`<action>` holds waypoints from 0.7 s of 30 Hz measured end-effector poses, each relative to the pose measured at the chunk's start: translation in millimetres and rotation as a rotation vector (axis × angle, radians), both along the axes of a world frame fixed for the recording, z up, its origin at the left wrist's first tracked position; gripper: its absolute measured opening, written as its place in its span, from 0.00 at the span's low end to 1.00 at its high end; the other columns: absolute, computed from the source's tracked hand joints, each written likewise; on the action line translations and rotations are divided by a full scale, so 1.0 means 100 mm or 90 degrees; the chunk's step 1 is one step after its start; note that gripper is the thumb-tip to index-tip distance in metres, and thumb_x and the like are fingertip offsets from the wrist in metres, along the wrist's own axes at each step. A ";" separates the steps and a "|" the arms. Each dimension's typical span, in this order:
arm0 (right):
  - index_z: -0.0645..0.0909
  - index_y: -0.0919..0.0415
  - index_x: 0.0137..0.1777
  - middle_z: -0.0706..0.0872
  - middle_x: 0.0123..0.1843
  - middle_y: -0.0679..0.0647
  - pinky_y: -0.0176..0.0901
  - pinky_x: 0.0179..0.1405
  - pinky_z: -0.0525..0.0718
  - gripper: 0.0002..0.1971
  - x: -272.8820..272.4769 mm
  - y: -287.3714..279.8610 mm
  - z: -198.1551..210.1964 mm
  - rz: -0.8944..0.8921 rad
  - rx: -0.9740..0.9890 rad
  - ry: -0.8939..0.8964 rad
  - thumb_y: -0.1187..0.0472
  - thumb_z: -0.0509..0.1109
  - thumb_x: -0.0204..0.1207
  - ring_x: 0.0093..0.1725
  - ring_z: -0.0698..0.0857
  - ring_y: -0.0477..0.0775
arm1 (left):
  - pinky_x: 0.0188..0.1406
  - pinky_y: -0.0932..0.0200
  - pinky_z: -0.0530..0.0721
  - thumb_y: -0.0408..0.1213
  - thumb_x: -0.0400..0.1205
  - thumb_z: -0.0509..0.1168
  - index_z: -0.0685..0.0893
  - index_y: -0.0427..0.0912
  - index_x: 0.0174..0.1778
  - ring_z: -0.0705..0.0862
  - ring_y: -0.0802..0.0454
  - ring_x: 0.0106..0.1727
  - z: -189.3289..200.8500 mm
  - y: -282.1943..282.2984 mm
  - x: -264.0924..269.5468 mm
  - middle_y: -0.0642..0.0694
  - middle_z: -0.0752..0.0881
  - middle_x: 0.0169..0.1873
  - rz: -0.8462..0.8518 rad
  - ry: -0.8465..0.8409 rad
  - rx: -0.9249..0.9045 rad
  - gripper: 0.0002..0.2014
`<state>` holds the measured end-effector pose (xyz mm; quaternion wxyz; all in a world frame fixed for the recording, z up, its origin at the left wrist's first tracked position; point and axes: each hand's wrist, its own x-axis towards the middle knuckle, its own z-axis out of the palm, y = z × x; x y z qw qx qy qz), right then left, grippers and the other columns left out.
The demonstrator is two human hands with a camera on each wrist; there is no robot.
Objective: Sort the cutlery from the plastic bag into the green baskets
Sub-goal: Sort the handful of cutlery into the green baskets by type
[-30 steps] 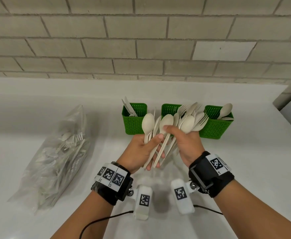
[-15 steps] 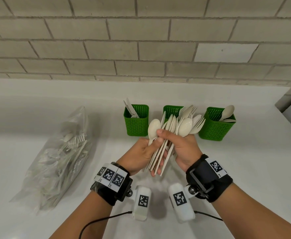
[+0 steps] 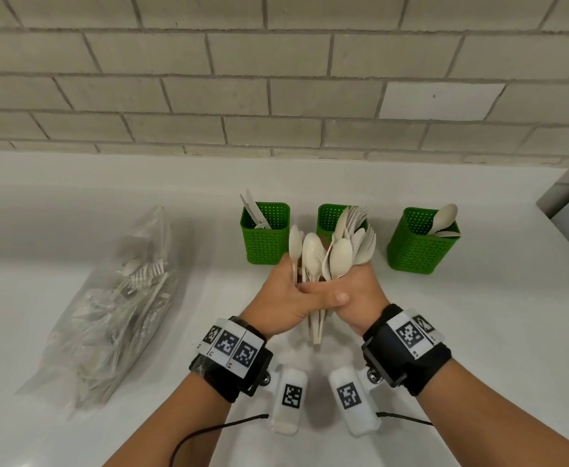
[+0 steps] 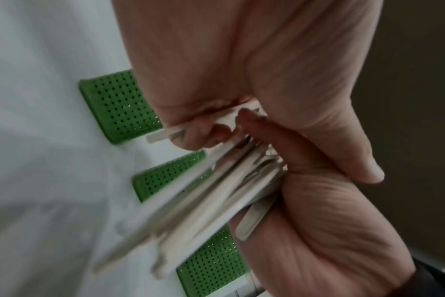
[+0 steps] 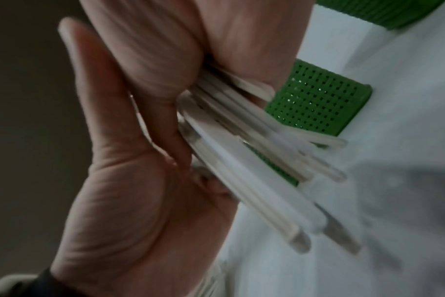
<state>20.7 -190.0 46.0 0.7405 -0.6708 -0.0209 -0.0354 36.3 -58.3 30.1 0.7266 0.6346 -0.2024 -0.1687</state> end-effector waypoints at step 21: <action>0.82 0.45 0.49 0.89 0.50 0.49 0.51 0.58 0.85 0.11 -0.13 -0.08 -0.33 0.078 -0.378 0.026 0.58 0.76 0.68 0.53 0.88 0.51 | 0.61 0.64 0.81 0.22 0.66 0.80 0.80 0.44 0.62 0.86 0.60 0.59 -0.42 -0.03 -0.10 0.59 0.89 0.52 -0.009 -0.021 0.045 0.30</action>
